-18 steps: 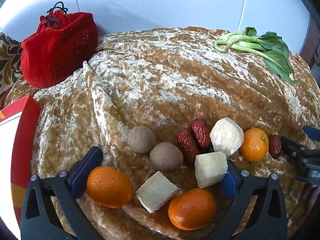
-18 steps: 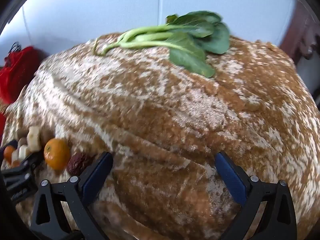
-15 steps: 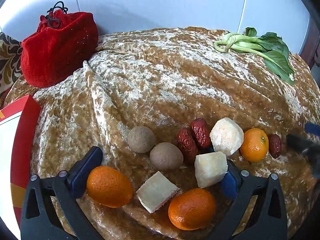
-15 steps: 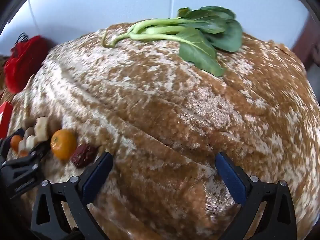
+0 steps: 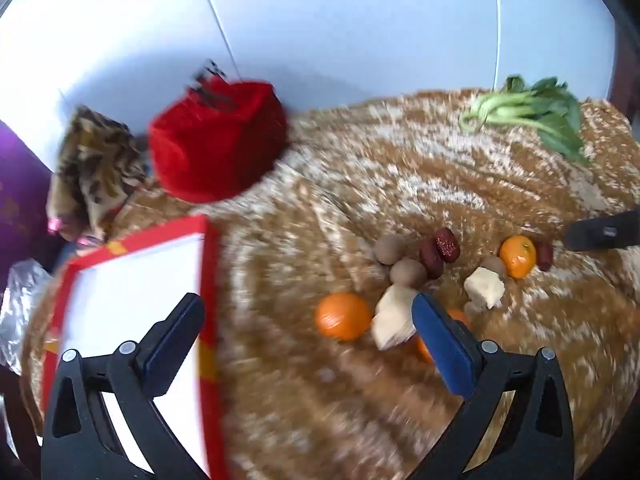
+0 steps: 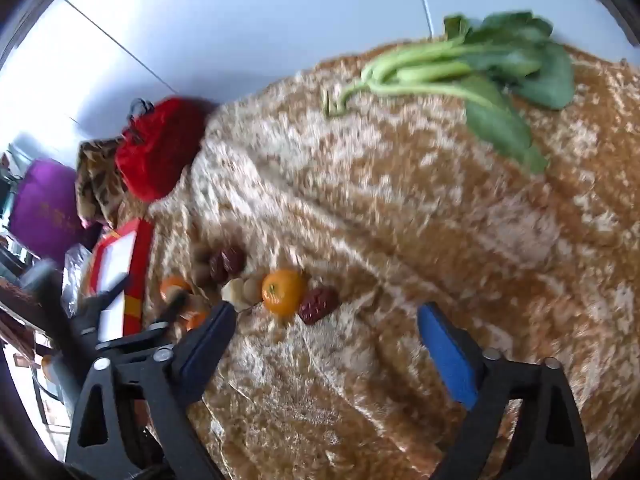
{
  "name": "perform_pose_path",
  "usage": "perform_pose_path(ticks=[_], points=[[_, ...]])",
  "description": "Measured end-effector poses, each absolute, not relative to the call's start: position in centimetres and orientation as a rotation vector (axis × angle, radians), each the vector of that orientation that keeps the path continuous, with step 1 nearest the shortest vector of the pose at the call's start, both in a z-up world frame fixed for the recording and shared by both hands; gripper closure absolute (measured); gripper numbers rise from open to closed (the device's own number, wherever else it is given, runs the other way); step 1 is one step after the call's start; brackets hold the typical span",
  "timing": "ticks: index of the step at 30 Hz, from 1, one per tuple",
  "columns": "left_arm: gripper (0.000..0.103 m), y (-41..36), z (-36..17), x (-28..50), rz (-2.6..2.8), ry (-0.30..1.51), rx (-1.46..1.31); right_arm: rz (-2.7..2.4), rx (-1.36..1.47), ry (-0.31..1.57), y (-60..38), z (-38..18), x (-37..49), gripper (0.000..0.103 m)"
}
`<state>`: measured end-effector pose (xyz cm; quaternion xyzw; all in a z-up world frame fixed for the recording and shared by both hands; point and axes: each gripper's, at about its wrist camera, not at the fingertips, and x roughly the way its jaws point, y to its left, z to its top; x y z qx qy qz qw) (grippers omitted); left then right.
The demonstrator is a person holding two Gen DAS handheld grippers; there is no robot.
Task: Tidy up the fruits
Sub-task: 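Move the left tool to a mandarin while the right tool approaches a white cube, then close the left tool on the mandarin while the right tool grips the white cube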
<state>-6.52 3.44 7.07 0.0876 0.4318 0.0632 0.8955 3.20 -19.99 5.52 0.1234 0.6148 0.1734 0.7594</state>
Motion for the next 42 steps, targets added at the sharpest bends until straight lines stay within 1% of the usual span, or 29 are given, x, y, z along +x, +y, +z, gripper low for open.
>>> perform_pose_path(ticks=[1,4,8,10,14,16,17,20,21,23,24,26,28,29,32,34,35,37,38,40,42], points=[[0.0,3.7,7.4,-7.1,0.137,0.884,0.193,0.356,0.28,1.392,-20.3,4.8,3.3,0.02],[0.0,4.4,7.1,-7.7,0.121,0.892,0.192,0.341,0.33,1.382,-20.1,4.9,3.2,0.021],[0.0,3.6,5.2,-5.6,0.032,0.996,0.182,0.405,0.336,1.434,-18.7,5.3,3.2,0.021],[0.0,3.1,4.8,-5.3,0.041,1.001,0.233,0.439,0.336,1.46,-17.4,5.1,3.2,0.021],[0.0,3.9,5.2,-4.7,0.052,0.993,0.322,0.462,0.324,1.501,-15.2,4.4,3.3,0.025],[0.0,4.2,5.3,-4.5,0.045,0.986,0.346,0.462,0.315,1.505,-14.3,4.0,3.4,0.03],[0.0,4.3,5.2,-4.4,0.035,0.983,0.361,0.461,0.306,1.507,-13.9,3.8,3.5,0.035],[0.0,4.7,5.1,-4.4,0.012,0.997,0.371,0.461,0.302,1.51,-13.1,3.2,3.4,0.038],[0.001,4.9,4.9,-4.4,0.001,1.005,0.357,0.468,0.307,1.512,-12.9,3.0,3.4,0.043],[0.007,5.3,4.6,-4.0,-0.028,1.027,0.314,0.475,0.3,1.522,-12.3,2.7,3.3,0.05],[0.01,5.2,4.4,-4.1,-0.038,1.032,0.31,0.474,0.288,1.524,-12.1,2.6,3.3,0.05],[0.013,4.6,4.1,-4.2,-0.052,1.031,0.341,0.458,0.276,1.53,-11.9,2.3,3.4,0.052],[0.019,3.9,3.8,-4.3,-0.083,1.032,0.363,0.46,0.282,1.523,-11.9,2.0,3.3,0.06],[0.02,3.8,3.7,-4.2,-0.093,1.037,0.366,0.462,0.286,1.523,-11.9,1.9,3.4,0.064],[0.027,3.5,3.3,-3.9,-0.105,1.052,0.368,0.464,0.28,1.534,-12.0,1.4,3.7,0.065],[0.036,3.6,3.3,-3.5,-0.12,1.066,0.337,0.464,0.284,1.534,-12.1,1.3,3.6,0.066],[0.038,3.7,3.3,-3.3,-0.128,1.068,0.324,0.466,0.284,1.533,-12.2,1.3,3.6,0.066],[0.044,3.7,3.3,-3.2,-0.14,1.072,0.313,0.469,0.278,1.531,-12.2,1.3,3.7,0.068],[0.046,3.7,3.3,-3.1,-0.146,1.074,0.31,0.468,0.276,1.53,-12.2,1.2,3.6,0.071],[0.058,3.6,3.1,-3.0,-0.167,1.084,0.299,0.475,0.285,1.526,-11.9,1.1,4.0,0.074],[0.066,3.5,2.7,-2.9,-0.193,1.1,0.284,0.485,0.302,1.526,-12.0,1.2,4.3,0.075]])
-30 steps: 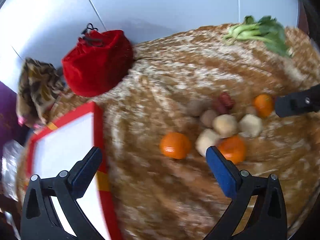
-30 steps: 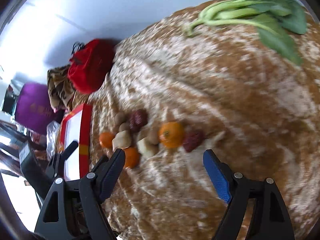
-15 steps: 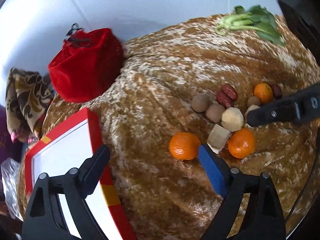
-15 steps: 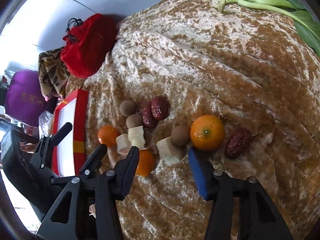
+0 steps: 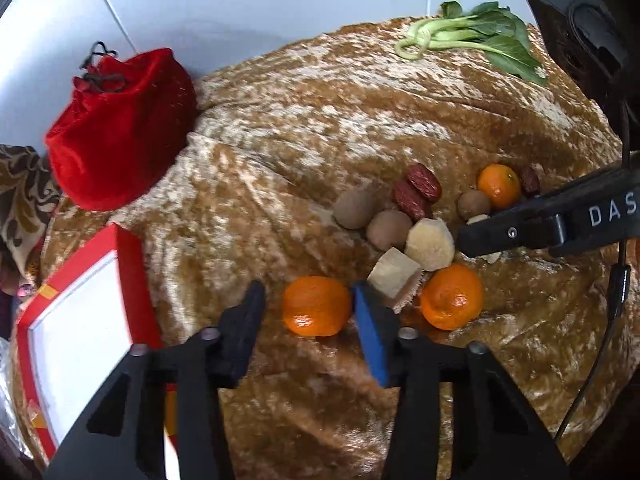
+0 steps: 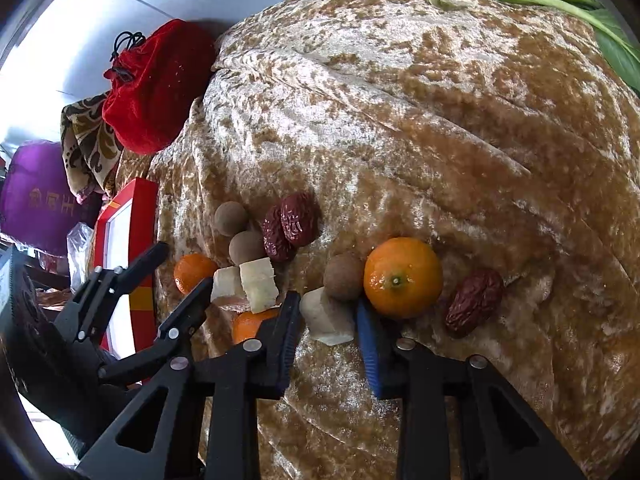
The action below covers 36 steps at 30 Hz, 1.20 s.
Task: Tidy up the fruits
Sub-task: 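Close the left tool on the mandarin while the right tool grips the white cube, then carry both items over the white tray and open both tools to drop them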
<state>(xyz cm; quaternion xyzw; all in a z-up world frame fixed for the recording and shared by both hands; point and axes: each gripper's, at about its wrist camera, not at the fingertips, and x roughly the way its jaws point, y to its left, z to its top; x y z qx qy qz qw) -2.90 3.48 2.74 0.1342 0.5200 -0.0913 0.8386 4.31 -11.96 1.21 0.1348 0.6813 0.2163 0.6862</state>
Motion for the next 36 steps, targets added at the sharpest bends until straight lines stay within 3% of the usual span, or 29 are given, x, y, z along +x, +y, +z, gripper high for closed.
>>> perform_pose_path(ticks=[10,13,27,36], points=[[0.07,3.7,3.0,-2.9,-0.229,1.098,0.231,0.477,0.305,1.523,-12.7,2.2,3.1,0.079],[0.07,3.8,3.5,-3.2,-0.227,1.088,0.229,0.483,0.311,1.518,-12.6,2.8,2.8,0.087],[0.07,8.4,9.7,-7.1,-0.136,0.944,0.162,0.452,0.32,1.527,-12.6,2.9,2.5,0.088],[0.07,15.7,9.7,-9.7,0.13,0.957,0.085,0.544,0.402,1.456,-12.3,5.5,1.2,0.088]])
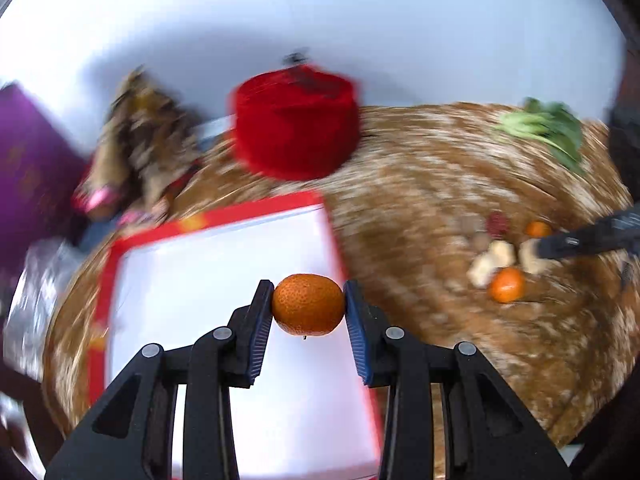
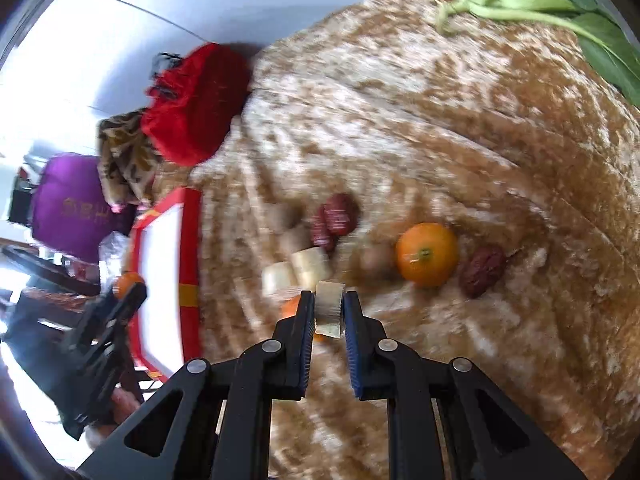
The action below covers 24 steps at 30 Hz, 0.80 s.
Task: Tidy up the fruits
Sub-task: 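Carry both items over the white tray and open both tools to drop them, then withdraw both open tools from the tray back toward the fruit cluster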
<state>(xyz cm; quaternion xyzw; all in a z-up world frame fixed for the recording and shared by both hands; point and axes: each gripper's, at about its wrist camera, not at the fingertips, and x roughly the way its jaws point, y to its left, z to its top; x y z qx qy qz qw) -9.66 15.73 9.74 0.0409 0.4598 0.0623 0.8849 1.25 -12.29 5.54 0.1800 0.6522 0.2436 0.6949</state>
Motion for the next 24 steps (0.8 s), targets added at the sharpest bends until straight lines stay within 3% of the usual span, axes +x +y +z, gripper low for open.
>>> perform_pose_path(ticks=[10,18,22,24], points=[[0.069,21.3,6.7,-12.3,0.505,0.995,0.119,0.889,0.302,1.416,2.1,6.5,-2.5,0.088],[0.068,22.3,9.3,-14.0,0.615,0.84,0.148,0.95,0.072,1.375,9.0,5.1,-6.0,0.087],[0.041,22.0,12.1,-14.6,0.598,0.728,0.088,0.937,0.006,1.317,9.4,5.9,-6.5,0.084],[0.036,21.5,13.9,-15.1,0.572,0.665,0.045,0.938,0.019,1.299,8.4,6.9,-6.5,0.084]])
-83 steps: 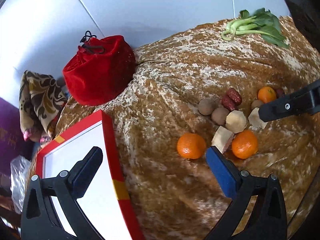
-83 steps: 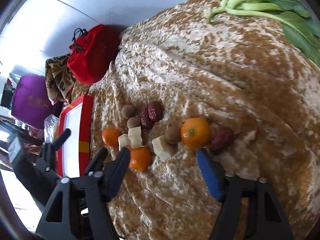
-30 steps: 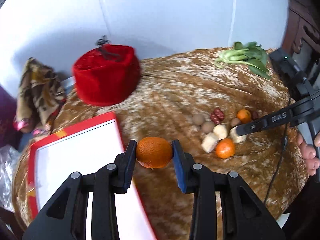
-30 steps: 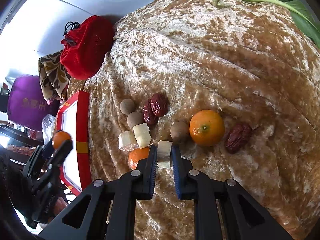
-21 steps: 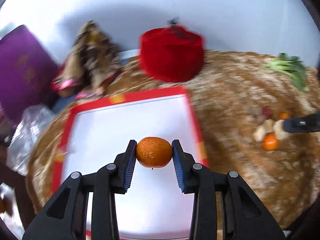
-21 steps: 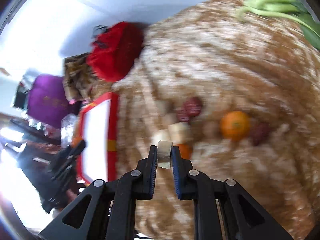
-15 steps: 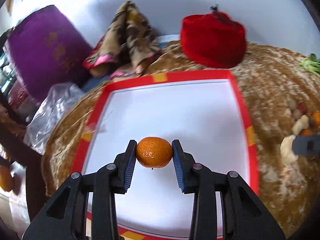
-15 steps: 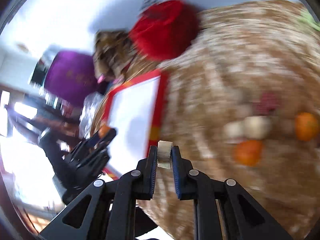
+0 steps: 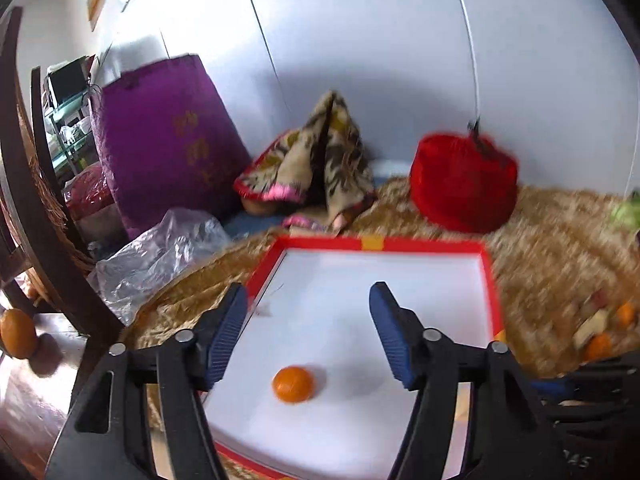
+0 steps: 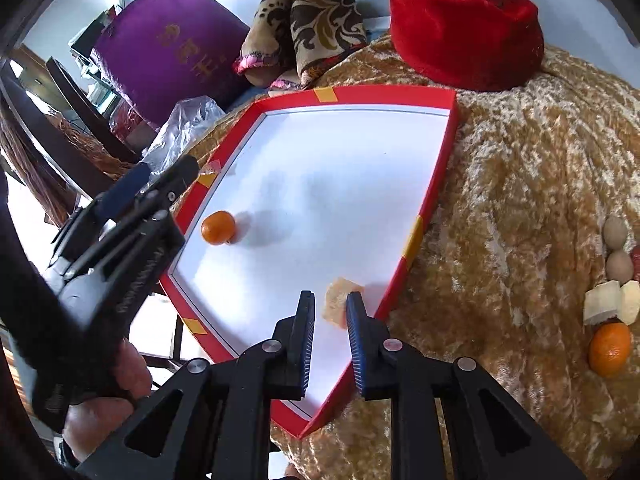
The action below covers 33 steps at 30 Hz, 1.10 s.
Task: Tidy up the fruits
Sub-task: 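Withdraw both open tools from the tray back toward the fruit cluster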
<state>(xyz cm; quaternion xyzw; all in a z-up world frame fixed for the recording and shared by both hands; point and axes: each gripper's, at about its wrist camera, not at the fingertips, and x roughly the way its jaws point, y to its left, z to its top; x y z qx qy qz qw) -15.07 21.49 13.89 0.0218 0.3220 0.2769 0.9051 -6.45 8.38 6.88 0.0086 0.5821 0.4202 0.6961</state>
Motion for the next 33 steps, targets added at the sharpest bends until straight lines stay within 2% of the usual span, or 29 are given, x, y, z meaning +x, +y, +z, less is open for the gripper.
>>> perform_pose_path(ticks=[3,8,18,21,28,33], points=[[0.017,20.2,16.5,-15.5,0.589,0.571,0.041,0.922,0.044,1.222,6.2,9.3,-6.3,0.079],[0.015,17.0,19.5,-16.0,0.575,0.471,0.048,0.879,0.103,1.109,2.1,13.0,-5.0,0.075],[0.013,10.4,21.2,-15.2,0.456,0.446,0.104,0.747,0.208,0.953,-7.6,17.9,-3.7,0.05],[0.013,8.8,21.7,-15.2,0.417,0.436,0.105,0.704,0.238,0.941,-10.0,18.0,-3.3,0.049],[0.003,6.2,22.5,-14.9,0.353,0.414,0.09,0.662,0.244,0.954,-12.8,17.3,-2.4,0.048],[0.002,4.8,22.6,-14.7,0.326,0.403,0.103,0.654,0.24,0.962,-14.0,16.9,-2.2,0.048]])
